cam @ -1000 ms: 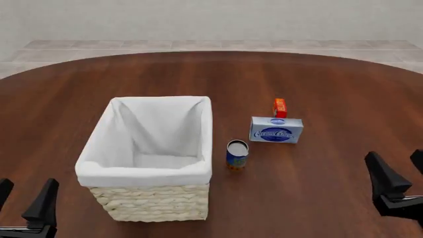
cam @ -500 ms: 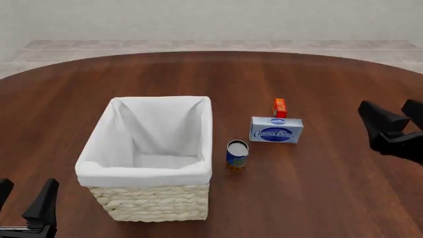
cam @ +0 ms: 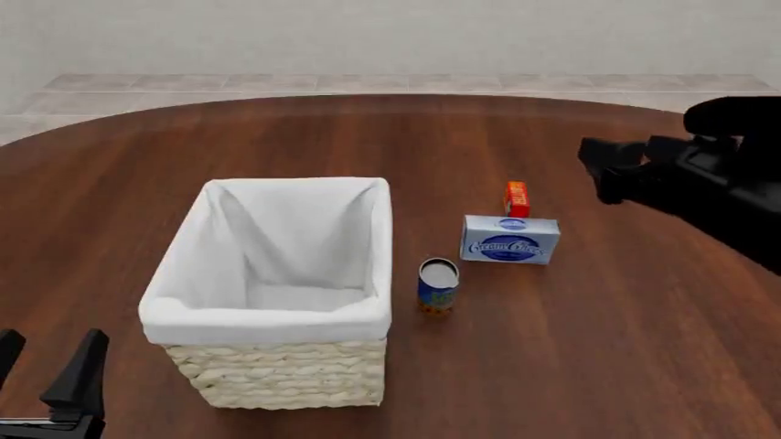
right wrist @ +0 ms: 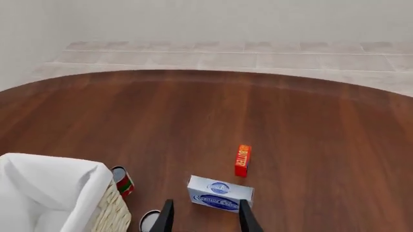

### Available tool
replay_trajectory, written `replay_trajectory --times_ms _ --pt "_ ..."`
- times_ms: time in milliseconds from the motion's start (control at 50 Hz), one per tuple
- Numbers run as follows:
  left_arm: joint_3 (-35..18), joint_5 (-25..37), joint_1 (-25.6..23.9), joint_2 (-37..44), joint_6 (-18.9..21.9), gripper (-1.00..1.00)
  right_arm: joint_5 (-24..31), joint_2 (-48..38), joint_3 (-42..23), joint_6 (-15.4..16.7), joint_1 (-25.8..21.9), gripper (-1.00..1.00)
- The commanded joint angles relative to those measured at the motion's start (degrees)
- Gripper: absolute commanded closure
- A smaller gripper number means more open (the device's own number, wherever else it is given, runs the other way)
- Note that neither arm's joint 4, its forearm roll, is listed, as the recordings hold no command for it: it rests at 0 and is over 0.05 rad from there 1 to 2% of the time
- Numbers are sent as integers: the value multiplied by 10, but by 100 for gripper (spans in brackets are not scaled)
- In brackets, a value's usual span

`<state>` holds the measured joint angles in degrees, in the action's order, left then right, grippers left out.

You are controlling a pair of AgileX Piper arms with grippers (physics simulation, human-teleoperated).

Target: Pick up the alphabet soup and put it in the basket.

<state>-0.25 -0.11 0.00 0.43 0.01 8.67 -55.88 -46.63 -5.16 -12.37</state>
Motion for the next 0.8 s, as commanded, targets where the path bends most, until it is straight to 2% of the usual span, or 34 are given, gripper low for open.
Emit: replay_trajectory --times_ms 20,40,80,340,560,700,800 --pt "0 0 0 0 0 -100 9 -83 -48 14 -21 -100" --pt "0 0 0 0 0 -100 10 -87 -51 6 -21 -100" --pt "0 0 0 0 0 -100 11 -96 -57 13 -21 -100" --pt "0 0 0 0 0 -100 6 -124 -68 -3 -22 -100" --pt "0 0 0 0 0 -100 -3 -145 -67 -9 -43 -100" --pt "0 0 0 0 0 -100 -7 -163 -66 -28 -59 -100" --pt "0 0 0 0 0 -100 -8 -169 -72 -25 -73 -100"
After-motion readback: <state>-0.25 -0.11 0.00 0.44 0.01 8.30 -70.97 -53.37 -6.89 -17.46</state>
